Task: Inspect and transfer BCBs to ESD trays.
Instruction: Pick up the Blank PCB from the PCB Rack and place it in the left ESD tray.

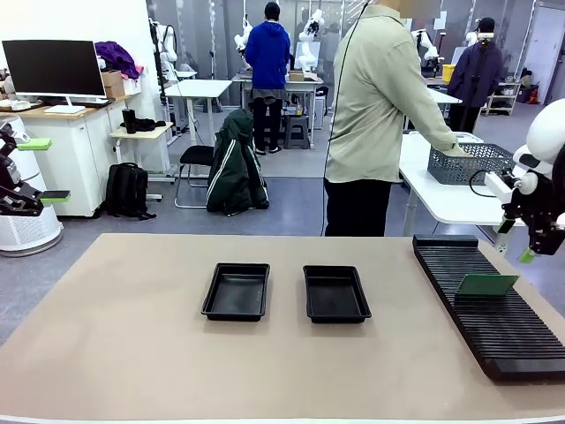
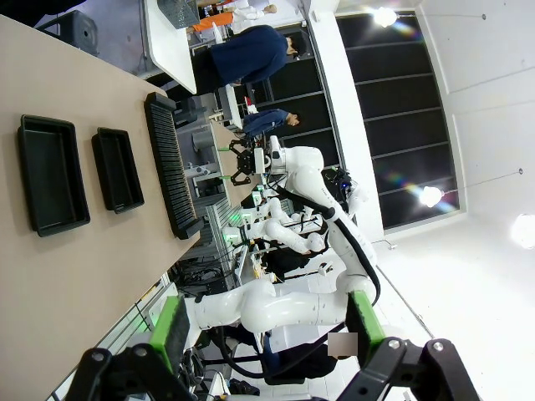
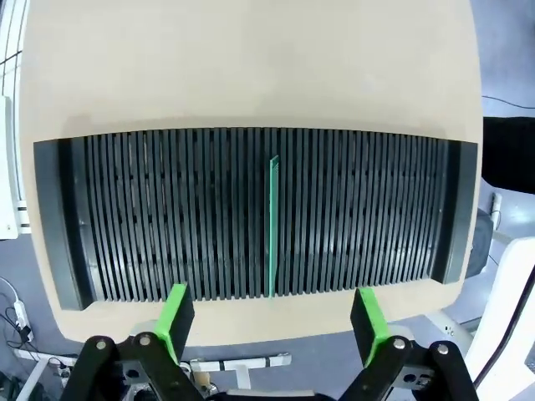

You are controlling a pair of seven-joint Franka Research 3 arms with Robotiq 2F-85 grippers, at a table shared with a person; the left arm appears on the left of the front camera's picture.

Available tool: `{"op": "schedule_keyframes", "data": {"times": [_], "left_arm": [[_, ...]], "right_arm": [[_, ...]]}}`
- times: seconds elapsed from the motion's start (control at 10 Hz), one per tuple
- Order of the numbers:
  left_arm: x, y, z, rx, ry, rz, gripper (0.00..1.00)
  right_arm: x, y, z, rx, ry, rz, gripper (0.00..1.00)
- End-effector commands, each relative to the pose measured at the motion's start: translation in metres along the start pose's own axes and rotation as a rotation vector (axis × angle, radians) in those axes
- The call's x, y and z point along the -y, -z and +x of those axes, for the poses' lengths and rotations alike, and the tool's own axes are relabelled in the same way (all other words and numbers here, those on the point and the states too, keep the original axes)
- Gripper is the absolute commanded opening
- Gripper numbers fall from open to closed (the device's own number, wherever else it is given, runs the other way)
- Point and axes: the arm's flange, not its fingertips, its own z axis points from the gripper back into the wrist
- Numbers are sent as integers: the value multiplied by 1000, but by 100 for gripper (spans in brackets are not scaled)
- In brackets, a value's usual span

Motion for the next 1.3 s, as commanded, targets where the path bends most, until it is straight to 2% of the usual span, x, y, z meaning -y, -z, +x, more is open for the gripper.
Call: {"op": "schedule_keyframes", "data": {"times": [0.0, 0.7, 1.2], "left_arm": [[1, -1, 0, 6, 4, 5, 100], [1, -1, 0, 6, 4, 5, 100], [1, -1, 0, 6, 4, 5, 100]], "right_arm": [[-1, 23, 2, -6, -26, -19, 100], [-9, 70, 14, -2, -11, -26, 100], [-6, 89, 17, -5, 1, -56, 100]]}}
